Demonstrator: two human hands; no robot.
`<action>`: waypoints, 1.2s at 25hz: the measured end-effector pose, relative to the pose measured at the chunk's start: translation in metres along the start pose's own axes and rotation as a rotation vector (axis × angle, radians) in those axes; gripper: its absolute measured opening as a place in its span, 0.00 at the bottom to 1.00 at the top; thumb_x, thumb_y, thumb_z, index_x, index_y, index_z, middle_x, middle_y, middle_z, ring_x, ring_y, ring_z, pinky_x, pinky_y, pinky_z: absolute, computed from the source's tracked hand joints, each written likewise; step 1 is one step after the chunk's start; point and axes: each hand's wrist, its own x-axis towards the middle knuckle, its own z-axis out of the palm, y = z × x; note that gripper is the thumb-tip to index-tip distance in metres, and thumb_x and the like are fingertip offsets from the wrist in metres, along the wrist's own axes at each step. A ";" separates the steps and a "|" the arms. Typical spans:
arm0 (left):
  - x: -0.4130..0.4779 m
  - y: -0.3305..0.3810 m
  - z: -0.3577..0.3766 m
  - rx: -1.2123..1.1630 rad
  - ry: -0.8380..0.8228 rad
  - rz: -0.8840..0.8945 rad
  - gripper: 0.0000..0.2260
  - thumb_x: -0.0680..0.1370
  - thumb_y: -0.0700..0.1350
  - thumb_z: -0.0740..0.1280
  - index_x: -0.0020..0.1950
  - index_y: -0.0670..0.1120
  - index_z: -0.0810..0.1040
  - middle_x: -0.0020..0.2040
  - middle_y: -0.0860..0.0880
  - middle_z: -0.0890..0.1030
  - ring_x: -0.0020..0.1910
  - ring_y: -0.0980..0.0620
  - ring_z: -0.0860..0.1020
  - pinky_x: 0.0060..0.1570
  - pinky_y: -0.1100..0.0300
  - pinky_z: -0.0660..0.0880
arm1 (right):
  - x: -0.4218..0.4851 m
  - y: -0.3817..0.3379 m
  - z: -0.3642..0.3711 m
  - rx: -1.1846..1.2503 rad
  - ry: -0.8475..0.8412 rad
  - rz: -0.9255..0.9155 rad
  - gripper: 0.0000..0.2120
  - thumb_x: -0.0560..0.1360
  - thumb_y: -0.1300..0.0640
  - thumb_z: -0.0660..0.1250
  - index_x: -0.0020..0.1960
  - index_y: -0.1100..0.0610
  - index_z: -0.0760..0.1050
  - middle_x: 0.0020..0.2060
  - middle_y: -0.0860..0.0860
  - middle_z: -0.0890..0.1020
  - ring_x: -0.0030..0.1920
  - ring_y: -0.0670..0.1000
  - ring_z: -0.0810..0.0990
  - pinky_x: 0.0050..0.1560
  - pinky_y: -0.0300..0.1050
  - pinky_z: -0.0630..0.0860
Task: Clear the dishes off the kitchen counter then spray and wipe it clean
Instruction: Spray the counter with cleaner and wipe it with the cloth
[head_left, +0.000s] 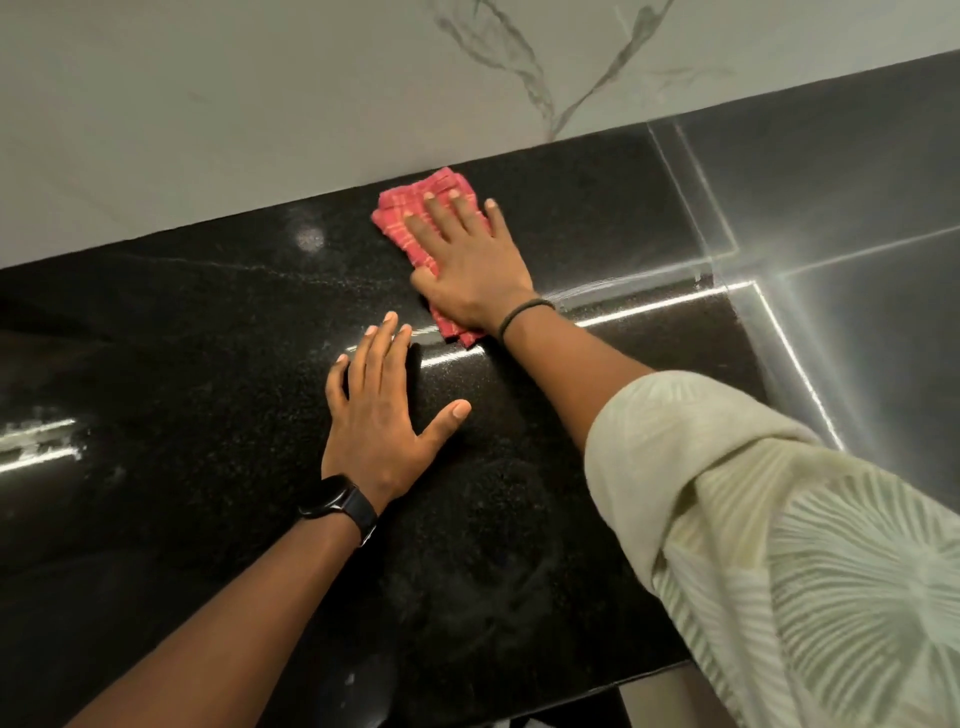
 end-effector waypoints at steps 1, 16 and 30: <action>-0.001 -0.001 0.000 0.005 0.003 0.001 0.43 0.76 0.75 0.49 0.83 0.49 0.53 0.84 0.53 0.48 0.82 0.53 0.45 0.79 0.43 0.45 | -0.001 -0.001 0.000 0.025 -0.010 -0.038 0.32 0.80 0.39 0.47 0.84 0.44 0.51 0.84 0.49 0.50 0.83 0.54 0.46 0.80 0.66 0.40; 0.002 -0.008 0.005 -0.040 0.042 -0.008 0.41 0.77 0.74 0.49 0.82 0.48 0.55 0.83 0.53 0.51 0.82 0.53 0.47 0.79 0.42 0.46 | -0.112 0.159 -0.003 0.037 0.060 0.249 0.30 0.82 0.40 0.45 0.84 0.42 0.46 0.84 0.48 0.49 0.83 0.51 0.44 0.80 0.64 0.39; -0.007 -0.005 0.000 -0.082 -0.003 0.075 0.38 0.79 0.72 0.50 0.80 0.48 0.59 0.82 0.50 0.56 0.81 0.50 0.52 0.79 0.41 0.48 | -0.377 0.109 0.048 0.038 0.006 0.402 0.33 0.80 0.42 0.48 0.83 0.41 0.44 0.84 0.47 0.45 0.83 0.51 0.40 0.80 0.62 0.37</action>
